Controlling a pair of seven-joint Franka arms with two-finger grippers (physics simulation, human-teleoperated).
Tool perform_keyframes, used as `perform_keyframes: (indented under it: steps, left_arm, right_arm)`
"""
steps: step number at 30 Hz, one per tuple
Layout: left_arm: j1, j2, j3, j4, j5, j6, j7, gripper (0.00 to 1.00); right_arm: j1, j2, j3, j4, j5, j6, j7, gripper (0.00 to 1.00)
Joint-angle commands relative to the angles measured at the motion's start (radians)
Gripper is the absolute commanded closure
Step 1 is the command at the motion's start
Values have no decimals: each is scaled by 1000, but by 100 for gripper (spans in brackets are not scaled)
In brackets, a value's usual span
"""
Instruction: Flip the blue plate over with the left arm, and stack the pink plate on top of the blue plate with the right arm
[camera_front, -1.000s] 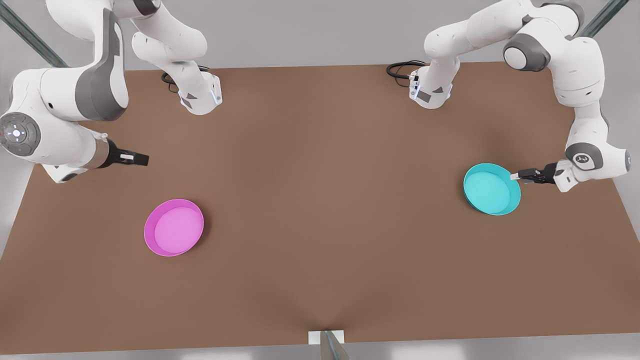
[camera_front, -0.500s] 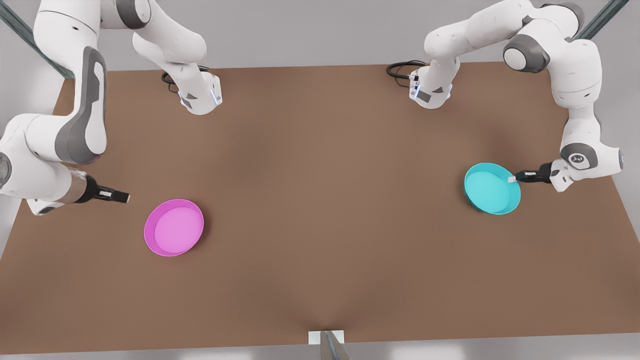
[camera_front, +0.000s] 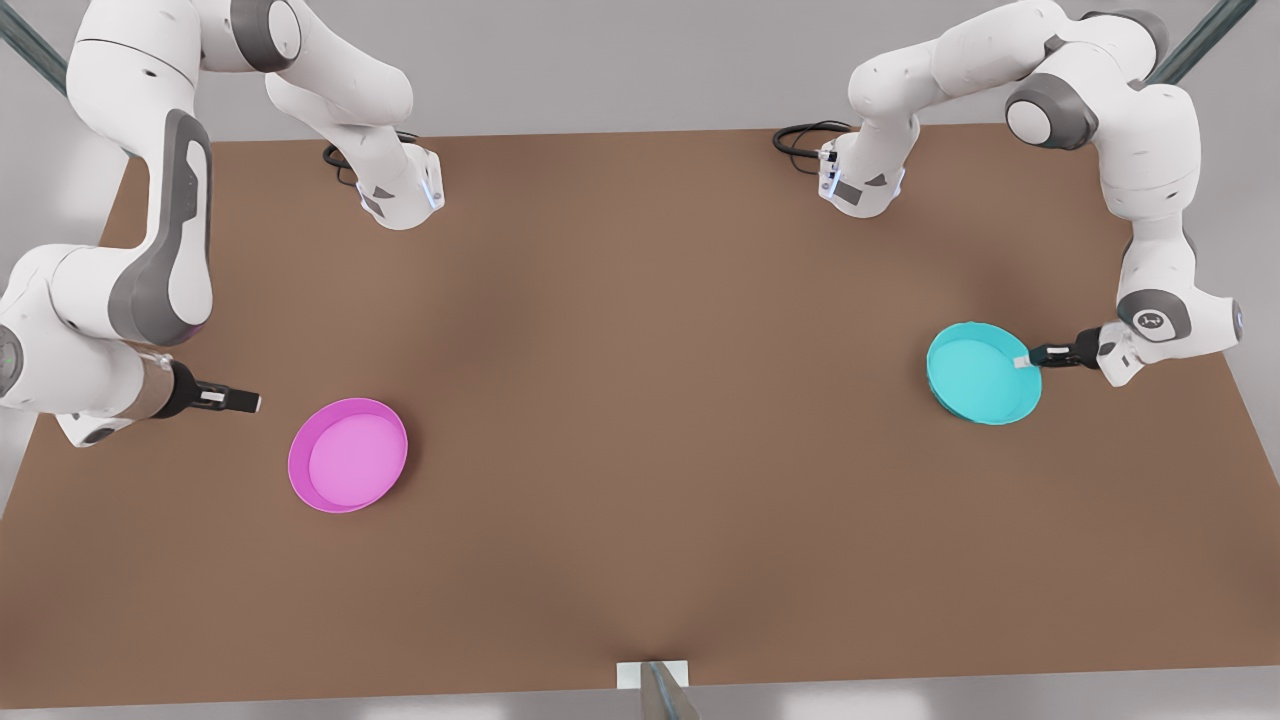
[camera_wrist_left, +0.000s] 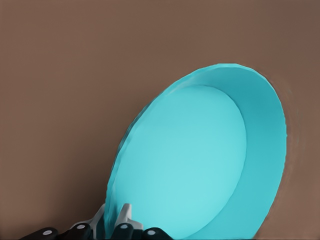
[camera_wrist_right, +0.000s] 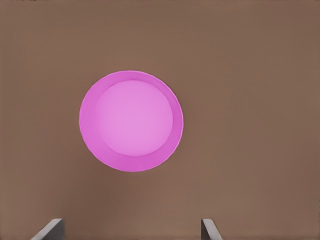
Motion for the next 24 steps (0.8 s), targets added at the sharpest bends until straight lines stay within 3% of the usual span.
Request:
perform_keyframes:
  steps: [1, 2, 3, 4, 20, 24]
  left_arm:
    - [0, 0, 0, 0, 15, 0, 0, 58]
    - [0, -1, 0, 0, 15, 0, 0, 59]
    - [0, -1, 0, 0, 15, 0, 0, 76]
    - [0, -1, 0, 0, 15, 0, 0, 79]
    - [-9, -66, -11, 2, 17, -49, -65, 79]
    - [-14, -155, -126, 0, 21, -118, -273, 79]
  right_arm:
    - [0, 0, 0, 0, 0, 0, 0, 0]
    - [0, 0, 0, -2, 0, 0, 0, 0]
    - [0, 0, 0, 0, 0, 0, 0, 0]
    - [0, 0, 0, 0, 0, 0, 0, 0]
    - [-3, 0, 0, 12, 0, -14, -1, 0]
    - [0, 0, 0, 12, 0, -14, -1, 0]
